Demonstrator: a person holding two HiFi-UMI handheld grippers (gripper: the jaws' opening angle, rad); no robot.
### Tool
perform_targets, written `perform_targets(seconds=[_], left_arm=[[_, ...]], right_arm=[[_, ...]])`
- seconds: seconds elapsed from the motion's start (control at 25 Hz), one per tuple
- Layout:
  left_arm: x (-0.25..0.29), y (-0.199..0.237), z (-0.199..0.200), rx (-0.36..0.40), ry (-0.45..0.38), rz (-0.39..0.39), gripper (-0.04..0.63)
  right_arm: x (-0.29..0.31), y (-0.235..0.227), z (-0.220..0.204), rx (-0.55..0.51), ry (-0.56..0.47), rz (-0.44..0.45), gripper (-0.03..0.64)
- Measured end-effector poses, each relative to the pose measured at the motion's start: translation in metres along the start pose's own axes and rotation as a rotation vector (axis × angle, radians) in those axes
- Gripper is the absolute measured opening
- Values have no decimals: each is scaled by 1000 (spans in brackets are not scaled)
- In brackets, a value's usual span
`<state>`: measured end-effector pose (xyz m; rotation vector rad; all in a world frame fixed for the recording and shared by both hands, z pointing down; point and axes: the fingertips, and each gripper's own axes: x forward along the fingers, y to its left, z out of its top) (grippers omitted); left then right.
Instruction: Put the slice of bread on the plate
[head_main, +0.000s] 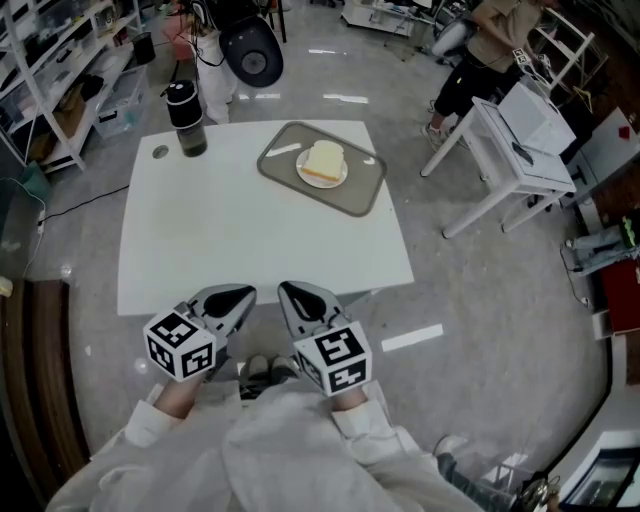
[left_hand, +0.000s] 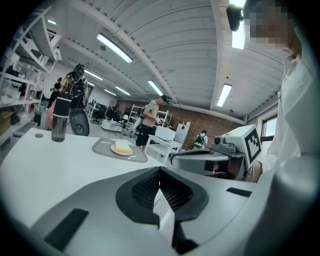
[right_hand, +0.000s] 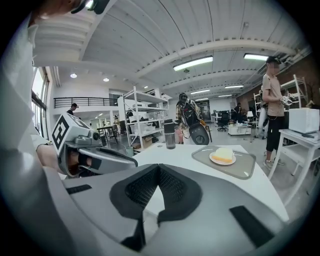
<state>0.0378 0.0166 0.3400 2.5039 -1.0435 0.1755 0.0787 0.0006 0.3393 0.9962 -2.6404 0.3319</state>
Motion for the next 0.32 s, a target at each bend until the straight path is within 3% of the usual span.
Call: perform_targets(seconds=[0.32], left_arm=[[3,-2,7,20,-7,3,9]], right_arm=[[-7,-6,7,20,-37,-4,15]])
